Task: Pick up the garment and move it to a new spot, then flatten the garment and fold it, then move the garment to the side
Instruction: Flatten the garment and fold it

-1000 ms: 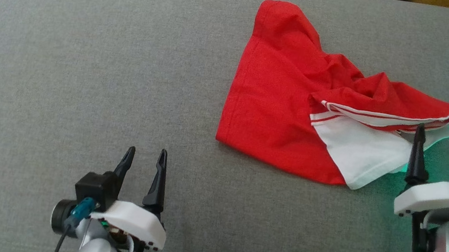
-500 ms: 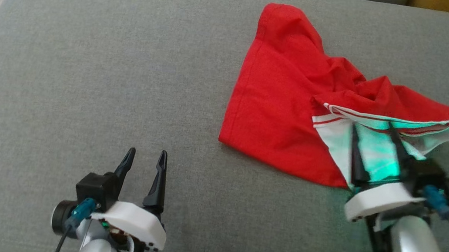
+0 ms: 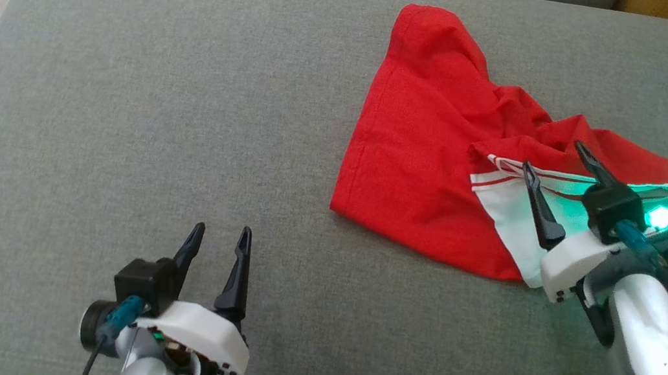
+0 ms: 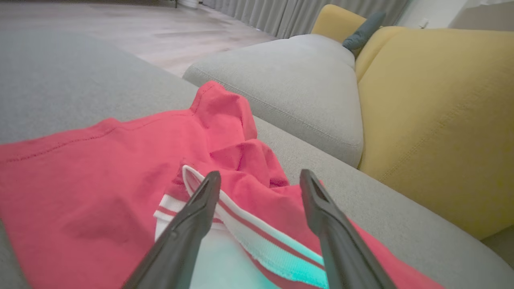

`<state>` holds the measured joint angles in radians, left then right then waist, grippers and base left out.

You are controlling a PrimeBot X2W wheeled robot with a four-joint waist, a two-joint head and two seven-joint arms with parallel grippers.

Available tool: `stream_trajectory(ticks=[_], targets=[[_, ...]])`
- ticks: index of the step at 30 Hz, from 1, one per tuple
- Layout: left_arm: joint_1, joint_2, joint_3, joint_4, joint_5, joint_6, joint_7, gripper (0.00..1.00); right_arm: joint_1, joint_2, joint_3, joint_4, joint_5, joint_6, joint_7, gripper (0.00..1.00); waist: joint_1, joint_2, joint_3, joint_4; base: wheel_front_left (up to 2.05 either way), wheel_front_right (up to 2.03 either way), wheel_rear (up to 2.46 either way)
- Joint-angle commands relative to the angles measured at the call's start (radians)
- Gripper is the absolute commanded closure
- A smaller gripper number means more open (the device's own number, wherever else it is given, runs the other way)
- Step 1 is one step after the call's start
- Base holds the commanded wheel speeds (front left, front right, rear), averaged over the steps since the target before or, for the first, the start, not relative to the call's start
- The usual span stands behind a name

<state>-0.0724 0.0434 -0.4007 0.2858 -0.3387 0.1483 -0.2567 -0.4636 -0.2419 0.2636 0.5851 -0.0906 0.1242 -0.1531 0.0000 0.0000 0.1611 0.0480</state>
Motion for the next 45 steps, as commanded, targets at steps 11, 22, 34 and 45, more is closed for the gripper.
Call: stream_trajectory(ticks=[11,22,34,45], targets=[[-0.033,0.007,0.031,-0.044,-0.030,0.007,-0.005,0.00,-0.045,-0.130,0.155,0.003,0.099,0.007,0.177,0.86,0.0000,0.0000,0.017,0.000,0.00,0.00,0.00],[-0.061,0.007,0.023,-0.055,-0.033,-0.002,-0.005,0.00,-0.202,-0.267,0.079,-0.053,0.070,0.007,0.151,1.00,0.0000,0.0000,0.070,0.031,0.00,0.00,0.00],[-0.128,0.007,-0.083,-0.064,-0.062,0.003,-0.005,0.00,-0.459,-0.348,-0.085,0.305,0.015,0.007,0.184,0.00,0.0000,0.0000,0.153,0.158,0.00,0.00,0.00],[-0.123,0.007,-0.061,-0.054,-0.046,0.008,-0.005,0.00,-0.312,-0.140,-0.139,0.318,0.013,0.007,-0.077,0.00,0.0000,0.0000,0.119,0.064,0.00,0.00,0.00]])
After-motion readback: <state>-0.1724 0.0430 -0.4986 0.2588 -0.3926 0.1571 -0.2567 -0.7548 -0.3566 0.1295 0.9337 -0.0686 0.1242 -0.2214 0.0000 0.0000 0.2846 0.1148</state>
